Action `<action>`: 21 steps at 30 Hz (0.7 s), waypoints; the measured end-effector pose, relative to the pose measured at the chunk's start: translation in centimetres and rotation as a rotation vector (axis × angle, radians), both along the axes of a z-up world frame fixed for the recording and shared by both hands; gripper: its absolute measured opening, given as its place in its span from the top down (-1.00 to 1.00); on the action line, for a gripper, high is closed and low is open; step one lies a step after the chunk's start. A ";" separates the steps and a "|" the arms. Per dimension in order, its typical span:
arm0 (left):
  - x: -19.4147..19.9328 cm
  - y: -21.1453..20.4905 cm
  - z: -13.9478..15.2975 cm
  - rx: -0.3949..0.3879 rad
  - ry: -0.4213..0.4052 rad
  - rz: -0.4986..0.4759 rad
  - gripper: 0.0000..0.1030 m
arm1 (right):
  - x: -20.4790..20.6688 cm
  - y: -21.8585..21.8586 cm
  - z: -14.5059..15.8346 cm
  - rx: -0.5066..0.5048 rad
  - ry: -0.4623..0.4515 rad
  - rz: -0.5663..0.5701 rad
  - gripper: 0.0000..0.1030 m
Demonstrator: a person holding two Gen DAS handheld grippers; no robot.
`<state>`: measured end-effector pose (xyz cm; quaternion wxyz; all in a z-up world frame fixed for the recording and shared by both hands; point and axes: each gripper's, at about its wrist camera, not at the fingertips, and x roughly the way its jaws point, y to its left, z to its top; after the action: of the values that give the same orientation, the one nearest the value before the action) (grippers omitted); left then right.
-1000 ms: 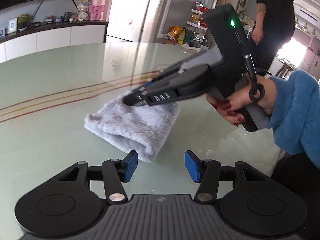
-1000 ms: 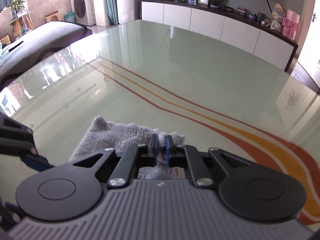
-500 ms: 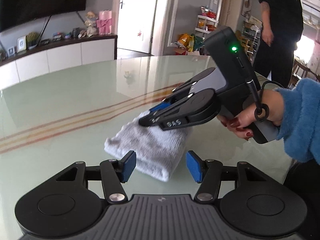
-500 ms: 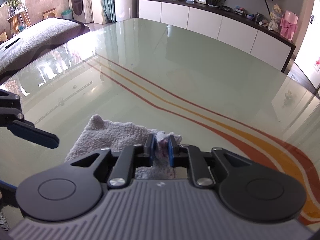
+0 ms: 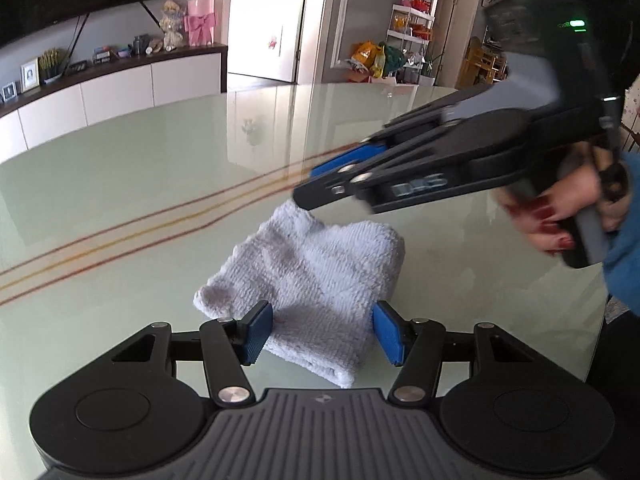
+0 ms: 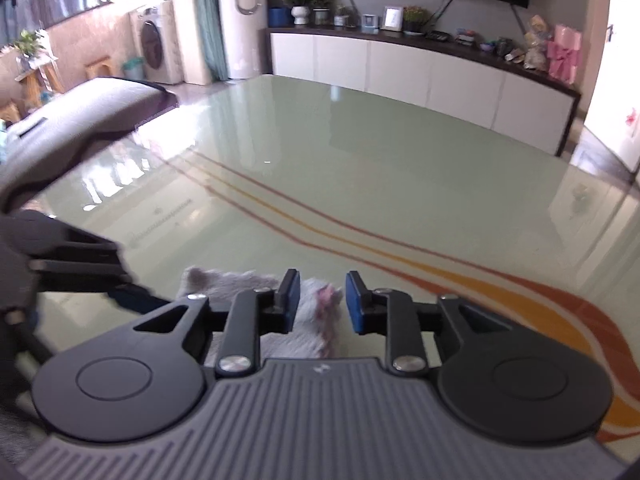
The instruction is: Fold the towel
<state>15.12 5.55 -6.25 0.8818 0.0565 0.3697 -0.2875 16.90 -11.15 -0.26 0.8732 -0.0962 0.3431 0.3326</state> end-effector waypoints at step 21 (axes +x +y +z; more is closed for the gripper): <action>-2.2 0.7 0.0 -0.004 -0.069 -0.047 -0.19 | -2.3 -2.3 0.8 0.038 -0.019 0.060 0.72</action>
<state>12.92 6.25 -6.24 0.8872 0.0731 0.3370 -0.3066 14.59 -13.40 0.57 0.8677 -0.0932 0.3254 0.3641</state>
